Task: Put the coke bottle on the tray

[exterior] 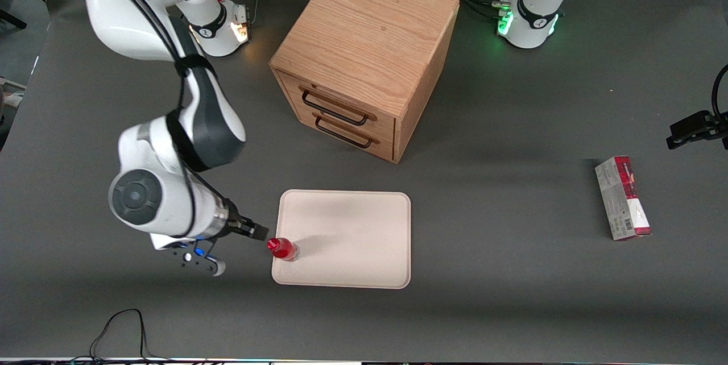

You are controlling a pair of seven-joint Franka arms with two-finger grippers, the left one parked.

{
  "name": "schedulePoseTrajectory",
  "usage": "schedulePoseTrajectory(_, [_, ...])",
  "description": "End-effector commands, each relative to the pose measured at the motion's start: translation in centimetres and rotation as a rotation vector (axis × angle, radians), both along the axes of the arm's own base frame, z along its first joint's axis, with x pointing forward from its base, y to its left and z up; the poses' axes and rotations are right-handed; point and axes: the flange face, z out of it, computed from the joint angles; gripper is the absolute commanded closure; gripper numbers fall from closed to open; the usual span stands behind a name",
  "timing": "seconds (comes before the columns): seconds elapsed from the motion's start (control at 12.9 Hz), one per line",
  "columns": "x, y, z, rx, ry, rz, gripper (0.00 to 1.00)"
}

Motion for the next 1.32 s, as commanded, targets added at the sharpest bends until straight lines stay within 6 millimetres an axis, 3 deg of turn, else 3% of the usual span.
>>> schedulePoseTrajectory(0.0, [-5.2, -5.4, 3.4, 0.031, 0.051, 0.122, 0.00])
schedulePoseTrajectory(0.39, [-14.1, -14.6, 9.2, 0.065, 0.048, 0.308, 0.00])
schedulePoseTrajectory(0.54, [-16.6, -16.3, 12.2, 0.038, 0.024, 0.333, 0.00])
schedulePoseTrajectory(0.77, [-16.5, -18.4, 15.9, 0.033, 0.015, 0.298, 0.00])
schedulePoseTrajectory(0.93, [-16.5, -17.9, 17.7, 0.028, -0.016, 0.303, 0.00])
schedulePoseTrajectory(1.24, [-16.9, -17.7, 18.4, 0.028, 0.004, 0.308, 0.00])
